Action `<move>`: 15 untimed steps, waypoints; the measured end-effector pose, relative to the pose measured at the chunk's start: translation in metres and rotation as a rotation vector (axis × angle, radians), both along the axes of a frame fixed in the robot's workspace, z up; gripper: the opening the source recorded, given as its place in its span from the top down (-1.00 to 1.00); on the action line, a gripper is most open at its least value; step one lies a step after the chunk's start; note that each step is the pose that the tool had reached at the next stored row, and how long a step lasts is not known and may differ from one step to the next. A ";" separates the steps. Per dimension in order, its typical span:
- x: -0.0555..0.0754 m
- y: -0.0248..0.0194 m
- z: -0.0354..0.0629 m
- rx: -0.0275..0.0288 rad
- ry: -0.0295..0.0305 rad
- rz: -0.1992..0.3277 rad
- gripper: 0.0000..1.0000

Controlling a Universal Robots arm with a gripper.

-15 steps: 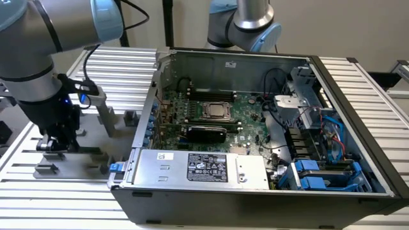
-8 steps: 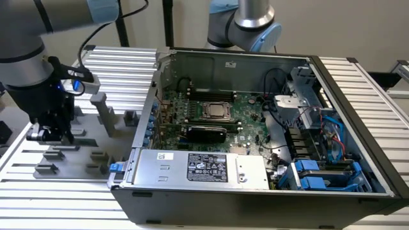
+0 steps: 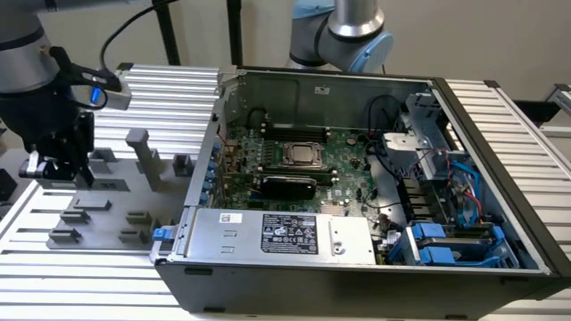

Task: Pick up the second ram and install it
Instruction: 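Pick up the second ram and move it above second insertion slot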

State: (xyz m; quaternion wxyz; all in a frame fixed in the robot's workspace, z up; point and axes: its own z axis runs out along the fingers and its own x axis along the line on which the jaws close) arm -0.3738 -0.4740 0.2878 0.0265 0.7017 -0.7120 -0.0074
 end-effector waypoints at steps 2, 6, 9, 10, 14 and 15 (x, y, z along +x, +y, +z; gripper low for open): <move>0.000 0.0001 0.0091 -0.0002 0.0002 0.000 1.00; 0.001 0.0002 0.0272 0.0000 0.0000 0.000 1.00; 0.002 0.0004 0.0411 -0.0001 0.0000 0.000 1.00; 0.003 0.0005 0.0455 0.0000 0.0000 0.000 1.00; 0.011 0.0012 0.0640 -0.0001 0.0001 0.000 1.00; 0.014 0.0013 0.0683 -0.0001 0.0000 0.000 1.00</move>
